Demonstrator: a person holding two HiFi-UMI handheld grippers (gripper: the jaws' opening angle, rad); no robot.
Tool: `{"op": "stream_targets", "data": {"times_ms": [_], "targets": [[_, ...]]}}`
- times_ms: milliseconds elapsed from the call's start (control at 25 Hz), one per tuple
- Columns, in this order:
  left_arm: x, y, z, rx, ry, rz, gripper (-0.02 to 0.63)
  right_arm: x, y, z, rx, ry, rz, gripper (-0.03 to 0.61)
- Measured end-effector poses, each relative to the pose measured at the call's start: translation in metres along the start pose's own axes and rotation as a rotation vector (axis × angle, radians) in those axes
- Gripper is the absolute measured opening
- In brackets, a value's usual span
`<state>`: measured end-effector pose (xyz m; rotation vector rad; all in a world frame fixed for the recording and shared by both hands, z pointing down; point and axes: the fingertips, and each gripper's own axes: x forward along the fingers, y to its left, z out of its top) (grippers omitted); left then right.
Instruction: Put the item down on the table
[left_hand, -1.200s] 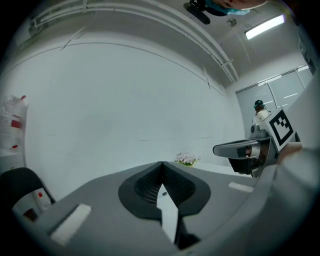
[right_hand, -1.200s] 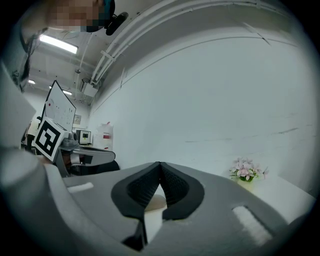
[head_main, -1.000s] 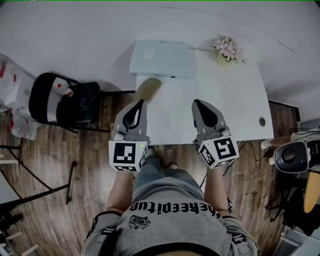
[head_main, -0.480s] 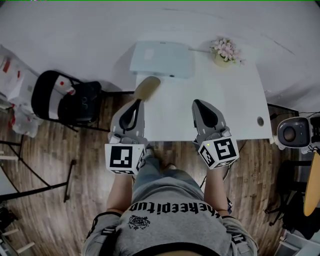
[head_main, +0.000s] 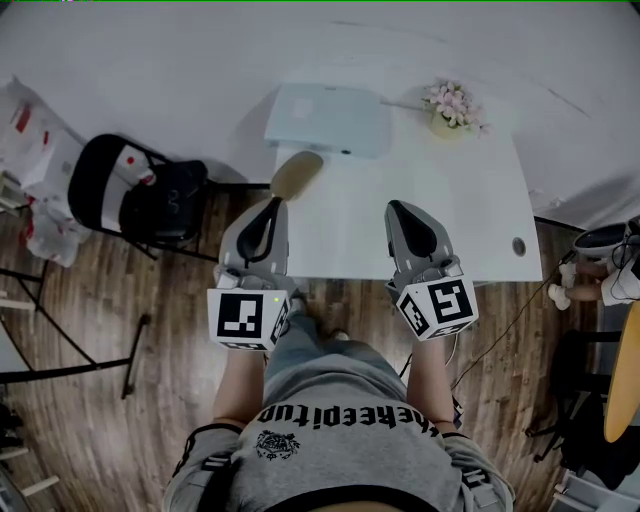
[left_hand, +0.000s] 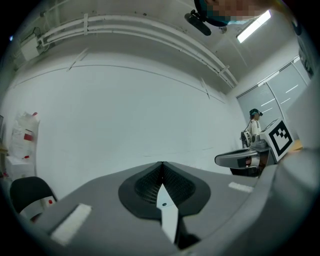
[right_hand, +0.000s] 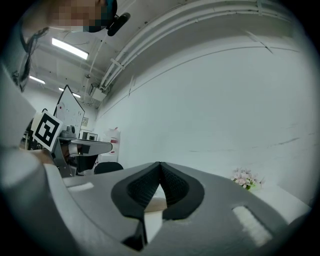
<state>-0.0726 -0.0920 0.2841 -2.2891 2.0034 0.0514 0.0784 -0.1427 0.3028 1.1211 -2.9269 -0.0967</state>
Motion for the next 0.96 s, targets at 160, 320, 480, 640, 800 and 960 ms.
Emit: {"op": "stream_targets", "data": {"times_ms": [160,320,480,640,800,960], "targets": [[-0.006,-0.001,0.002,0.000,-0.013,0.006,0.018,-0.004,0.004,0.002,-0.009,-0.007,0.008,0.000],[-0.010,-0.003,0.007,-0.006,-0.016,0.012,0.018,-0.008,0.004,0.005,-0.012,-0.017,0.008,0.000],[-0.012,-0.007,0.005,-0.006,-0.022,0.014,0.018,-0.013,0.003,0.008,-0.013,-0.022,0.008,0.000],[-0.011,-0.010,0.006,-0.005,-0.022,0.014,0.018,-0.015,0.001,0.007,-0.014,-0.024,0.008,0.000],[-0.013,-0.013,0.004,-0.010,-0.024,0.015,0.018,-0.019,0.000,0.007,-0.015,-0.028,0.009,0.000],[-0.012,-0.016,0.008,-0.007,-0.017,0.016,0.018,-0.020,-0.002,0.007,-0.015,-0.028,0.010,0.000]]}}
